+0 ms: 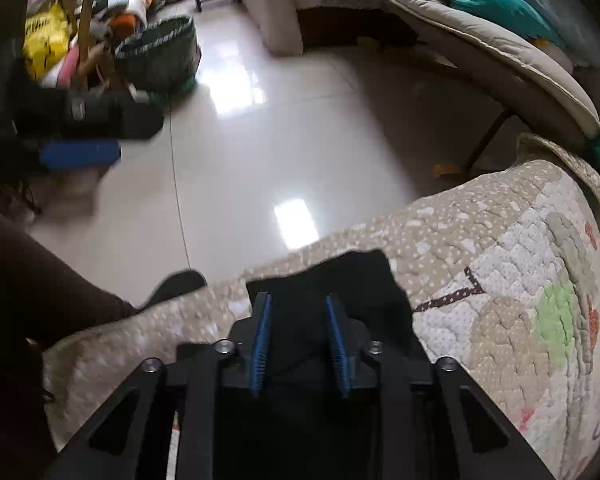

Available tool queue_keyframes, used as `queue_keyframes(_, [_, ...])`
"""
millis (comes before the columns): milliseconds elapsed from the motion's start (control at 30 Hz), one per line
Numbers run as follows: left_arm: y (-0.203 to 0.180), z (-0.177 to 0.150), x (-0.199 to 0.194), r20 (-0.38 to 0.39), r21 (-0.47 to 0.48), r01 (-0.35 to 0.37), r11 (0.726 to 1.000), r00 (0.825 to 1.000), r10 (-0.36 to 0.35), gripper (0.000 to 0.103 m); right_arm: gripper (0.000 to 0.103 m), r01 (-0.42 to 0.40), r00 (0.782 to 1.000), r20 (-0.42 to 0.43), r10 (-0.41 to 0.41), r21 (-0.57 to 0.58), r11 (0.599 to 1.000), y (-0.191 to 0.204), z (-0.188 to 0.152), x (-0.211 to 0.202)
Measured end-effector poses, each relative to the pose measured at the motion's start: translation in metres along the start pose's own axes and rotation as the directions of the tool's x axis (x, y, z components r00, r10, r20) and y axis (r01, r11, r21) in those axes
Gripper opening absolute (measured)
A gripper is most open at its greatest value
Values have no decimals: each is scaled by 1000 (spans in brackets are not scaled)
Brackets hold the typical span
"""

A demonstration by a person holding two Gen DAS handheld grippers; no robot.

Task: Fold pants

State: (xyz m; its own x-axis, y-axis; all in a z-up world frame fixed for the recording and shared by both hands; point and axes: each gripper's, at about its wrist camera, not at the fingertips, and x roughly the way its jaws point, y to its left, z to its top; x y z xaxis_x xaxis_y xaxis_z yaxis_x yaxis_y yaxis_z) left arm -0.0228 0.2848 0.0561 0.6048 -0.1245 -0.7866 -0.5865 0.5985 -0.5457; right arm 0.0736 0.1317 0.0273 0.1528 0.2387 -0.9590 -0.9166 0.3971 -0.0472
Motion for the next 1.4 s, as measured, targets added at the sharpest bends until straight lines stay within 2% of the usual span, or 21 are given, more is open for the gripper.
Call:
queue_keyframes(67, [-2, -1, 0, -2, 3, 3, 1000, 1000, -3, 72, 30, 18, 1000, -20, -18, -9, 1000, 3, -2, 6])
queue_keyframes(133, [-2, -1, 1, -5, -1, 2, 1000, 1000, -2, 72, 5, 34, 999, -34, -35, -8, 999, 4, -3, 9])
queue_keyframes(300, [-1, -1, 1, -5, -9, 3, 1000, 1000, -3, 72, 4, 12, 999, 46, -15, 65, 998, -4, 7, -13])
queue_keyframes(400, [0, -1, 3, -9, -18, 1, 1000, 1000, -1, 72, 4, 22, 997, 70, -30, 122, 992, -18, 22, -16])
queue_keyframes(667, [5, -1, 14, -24, -33, -38, 999, 999, 37, 72, 7, 10, 1000, 17, -16, 308, 951, -63, 46, 28])
queue_keyframes(700, [4, -2, 15, -27, -28, -44, 999, 999, 43, 72, 13, -9, 999, 39, -4, 342, 940, -70, 47, 24])
queue_keyframes(767, [3, -6, 20, -39, -14, -54, 998, 998, 54, 72, 49, -43, 997, 71, 17, 382, 923, -81, 42, 11])
queue_keyframes(800, [2, -9, 25, -52, -8, -57, 998, 997, 57, 72, 76, -38, 997, 75, 10, 384, 923, -84, 40, 5])
queue_keyframes(833, [1, -13, 30, -71, -5, -48, 999, 996, 48, 72, 78, -32, 997, 82, 0, 378, 925, -87, 37, -1])
queue_keyframes(1000, [-13, -48, 56, -170, 29, 40, 999, 985, -34, 72, 76, -89, 996, 47, 77, 353, 931, -96, 18, -6])
queue_keyframes(1133, [-33, -68, 72, -188, 94, 71, 993, 981, -53, 72, 76, -132, 991, 33, 128, 330, 935, -91, 18, 5])
queue_keyframes(1267, [-39, -69, 86, -186, 106, 71, 992, 981, -50, 72, 73, -126, 990, -32, 139, 258, 958, -75, 26, 30])
queue_keyframes(1300, [-39, -69, 90, -188, 103, 68, 992, 981, -48, 72, 64, -122, 989, -55, 138, 228, 966, -68, 29, 38])
queue_keyframes(1333, [-38, -69, 94, -194, 97, 71, 993, 980, -51, 72, 48, -109, 989, -73, 126, 208, 972, -62, 30, 43])
queue_keyframes(1400, [-37, -69, 99, -204, 79, 88, 993, 976, -71, 72, 34, -59, 994, -83, 74, 169, 984, -54, 33, 47])
